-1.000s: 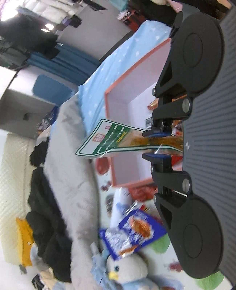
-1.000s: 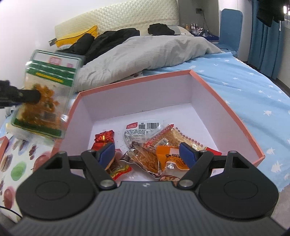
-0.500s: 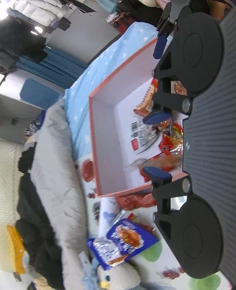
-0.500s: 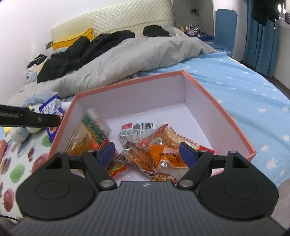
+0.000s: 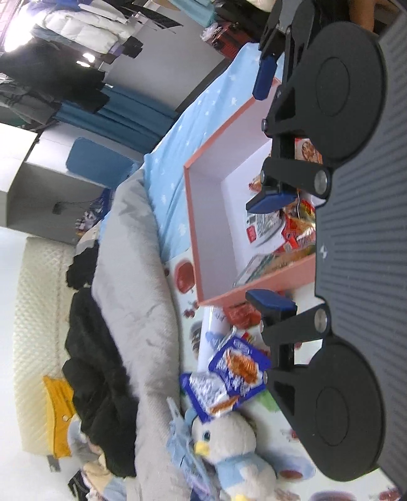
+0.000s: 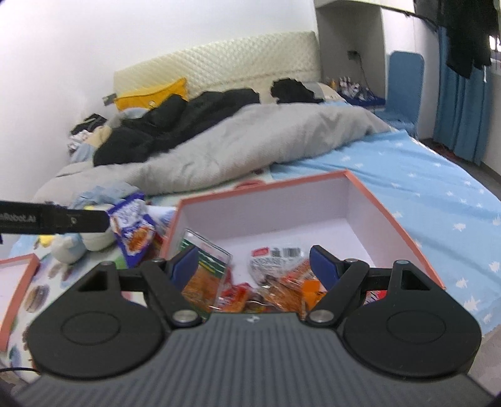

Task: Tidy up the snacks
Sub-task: 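Withdraw both open grippers from the box toward the blue snack pack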

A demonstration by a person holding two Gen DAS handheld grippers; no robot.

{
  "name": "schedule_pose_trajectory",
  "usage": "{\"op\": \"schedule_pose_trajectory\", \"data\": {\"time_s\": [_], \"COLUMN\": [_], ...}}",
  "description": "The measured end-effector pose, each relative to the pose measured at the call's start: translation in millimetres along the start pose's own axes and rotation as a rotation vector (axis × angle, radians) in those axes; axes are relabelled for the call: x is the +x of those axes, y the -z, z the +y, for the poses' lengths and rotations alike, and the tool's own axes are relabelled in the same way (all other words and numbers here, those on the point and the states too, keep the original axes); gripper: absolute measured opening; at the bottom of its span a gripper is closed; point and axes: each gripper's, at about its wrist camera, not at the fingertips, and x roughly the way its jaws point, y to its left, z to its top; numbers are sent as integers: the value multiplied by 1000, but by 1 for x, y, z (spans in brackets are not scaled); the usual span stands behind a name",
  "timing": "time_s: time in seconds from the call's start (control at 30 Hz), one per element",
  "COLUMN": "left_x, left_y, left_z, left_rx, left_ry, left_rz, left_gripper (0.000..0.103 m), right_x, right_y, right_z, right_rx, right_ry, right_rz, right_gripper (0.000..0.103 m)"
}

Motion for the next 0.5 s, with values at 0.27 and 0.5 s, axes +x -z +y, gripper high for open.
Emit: {"op": "schedule_pose_trajectory", "data": {"time_s": [0.27,0.5], "left_x": [-47,-74], "left_y": [27,64], "left_z": [38,70], "left_rx": [-95,-174], "left_ry": [-16,-42], "left_rz": [-27,-33], "left_gripper": [59,59], "right_x": [-13,-23], "right_y": [10,32], "right_z": [44,85], "right_rx": [-27,-98], "right_ry": [-73,-110], "right_rz": [4,28], "right_gripper": [80,80]}}
